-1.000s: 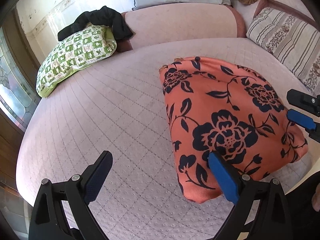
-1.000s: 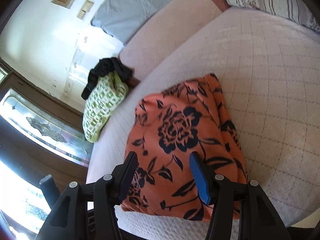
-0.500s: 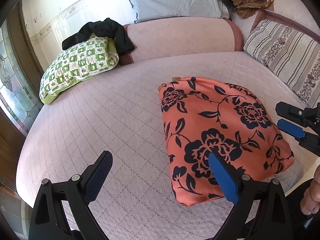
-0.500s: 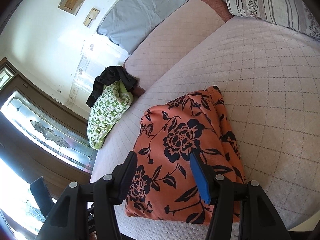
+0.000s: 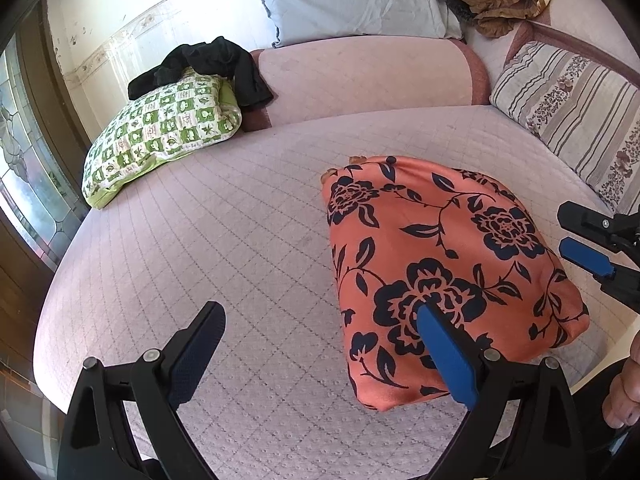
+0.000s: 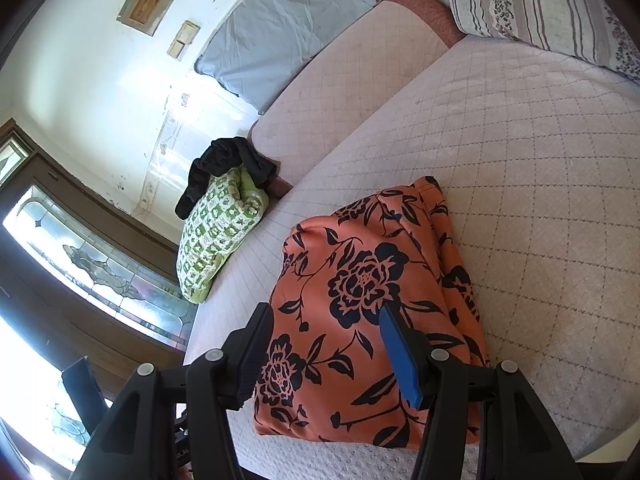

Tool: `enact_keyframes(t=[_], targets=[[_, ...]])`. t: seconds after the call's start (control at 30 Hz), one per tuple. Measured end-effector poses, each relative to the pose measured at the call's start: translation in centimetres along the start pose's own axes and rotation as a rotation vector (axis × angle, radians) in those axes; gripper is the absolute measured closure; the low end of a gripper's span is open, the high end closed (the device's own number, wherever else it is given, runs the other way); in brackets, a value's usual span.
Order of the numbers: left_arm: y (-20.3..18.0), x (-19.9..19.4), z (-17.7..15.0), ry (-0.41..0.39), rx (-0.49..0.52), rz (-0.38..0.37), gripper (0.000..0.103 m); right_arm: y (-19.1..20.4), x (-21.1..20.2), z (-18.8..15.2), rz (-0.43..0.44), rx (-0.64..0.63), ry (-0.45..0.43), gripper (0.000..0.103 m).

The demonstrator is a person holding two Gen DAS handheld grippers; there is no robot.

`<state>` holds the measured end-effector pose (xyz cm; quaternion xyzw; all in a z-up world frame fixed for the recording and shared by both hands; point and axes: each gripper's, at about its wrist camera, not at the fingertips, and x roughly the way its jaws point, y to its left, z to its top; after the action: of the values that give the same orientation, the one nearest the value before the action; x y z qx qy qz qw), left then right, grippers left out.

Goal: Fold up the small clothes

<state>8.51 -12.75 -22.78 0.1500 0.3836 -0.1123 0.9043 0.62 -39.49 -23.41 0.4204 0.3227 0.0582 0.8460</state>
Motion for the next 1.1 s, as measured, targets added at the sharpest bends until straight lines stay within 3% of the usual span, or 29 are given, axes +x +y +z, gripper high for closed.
enact_keyframes(t=[1.1], targets=[[0.6,1.1,-0.3,0.033,-0.012,0.014,0.006,-1.0,0.2,0.1,-0.005,0.057,0.012,0.041]])
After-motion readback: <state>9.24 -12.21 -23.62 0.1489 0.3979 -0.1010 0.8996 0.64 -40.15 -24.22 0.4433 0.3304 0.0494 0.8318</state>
